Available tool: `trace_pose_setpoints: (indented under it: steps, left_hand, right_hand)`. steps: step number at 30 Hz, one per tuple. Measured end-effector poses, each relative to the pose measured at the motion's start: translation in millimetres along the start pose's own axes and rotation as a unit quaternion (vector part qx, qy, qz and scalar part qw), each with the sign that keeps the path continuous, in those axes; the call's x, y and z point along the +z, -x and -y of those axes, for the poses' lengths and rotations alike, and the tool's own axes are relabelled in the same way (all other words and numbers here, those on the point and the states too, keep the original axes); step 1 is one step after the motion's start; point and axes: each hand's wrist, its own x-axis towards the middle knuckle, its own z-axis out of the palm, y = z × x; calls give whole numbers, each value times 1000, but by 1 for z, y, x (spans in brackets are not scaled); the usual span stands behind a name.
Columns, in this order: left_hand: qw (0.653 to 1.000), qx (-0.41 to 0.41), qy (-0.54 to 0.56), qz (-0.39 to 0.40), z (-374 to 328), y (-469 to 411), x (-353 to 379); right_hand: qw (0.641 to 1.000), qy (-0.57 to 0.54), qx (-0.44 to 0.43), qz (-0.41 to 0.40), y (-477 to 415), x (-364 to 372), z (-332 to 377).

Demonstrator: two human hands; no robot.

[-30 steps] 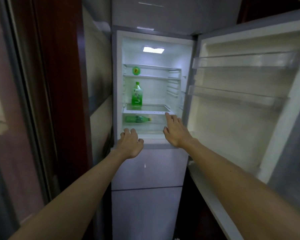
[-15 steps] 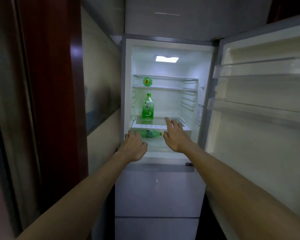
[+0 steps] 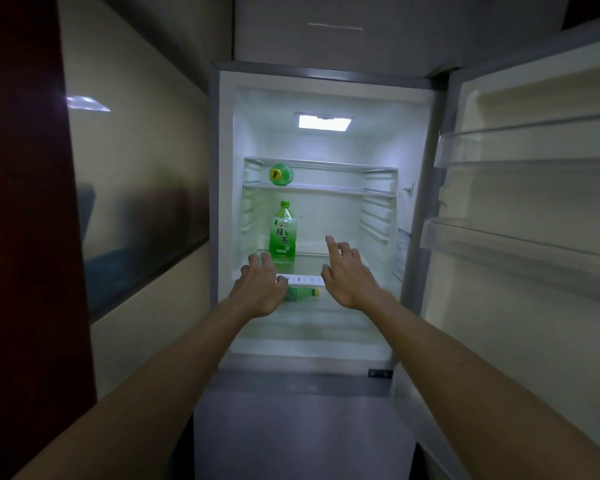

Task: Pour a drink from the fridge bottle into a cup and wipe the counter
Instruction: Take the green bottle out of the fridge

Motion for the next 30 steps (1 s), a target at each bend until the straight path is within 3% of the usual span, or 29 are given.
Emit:
trace_pose_setpoints:
  steps: [20,30]
  left_hand:
    - [998,7,60,6,69,-207,71]
    - [987,-68,141,18,92,-275,105]
  right_hand:
    - [999,-18,2,-27,-193,77,-48]
    - [998,-63,-1,-27,-264,114,-64]
